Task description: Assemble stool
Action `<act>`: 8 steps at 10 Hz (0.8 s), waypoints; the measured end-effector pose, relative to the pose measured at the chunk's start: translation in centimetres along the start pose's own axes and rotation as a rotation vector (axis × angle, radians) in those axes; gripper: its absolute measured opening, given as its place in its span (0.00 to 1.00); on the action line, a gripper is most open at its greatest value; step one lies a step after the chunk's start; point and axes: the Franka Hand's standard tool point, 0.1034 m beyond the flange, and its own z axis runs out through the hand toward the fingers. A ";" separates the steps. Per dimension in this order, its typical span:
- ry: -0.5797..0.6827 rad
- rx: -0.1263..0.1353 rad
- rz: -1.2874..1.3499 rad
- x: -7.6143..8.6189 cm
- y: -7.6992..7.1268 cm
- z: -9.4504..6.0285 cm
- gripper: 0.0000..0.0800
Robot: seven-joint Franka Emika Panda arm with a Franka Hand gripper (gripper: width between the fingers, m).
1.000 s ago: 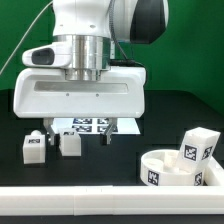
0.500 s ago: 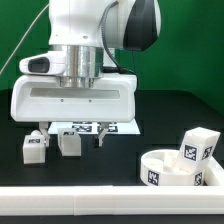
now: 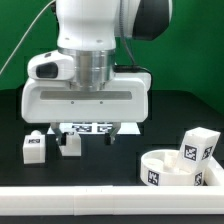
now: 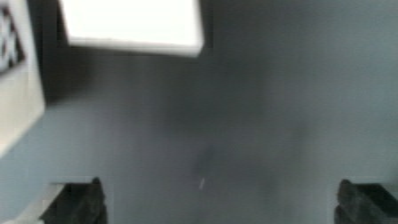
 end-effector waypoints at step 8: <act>-0.361 0.001 -0.012 -1.0 0.7 0.3 0.81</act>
Offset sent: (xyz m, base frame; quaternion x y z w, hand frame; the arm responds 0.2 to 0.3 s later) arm 0.0000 0.0000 0.0000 0.0000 -0.1938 0.0000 0.9810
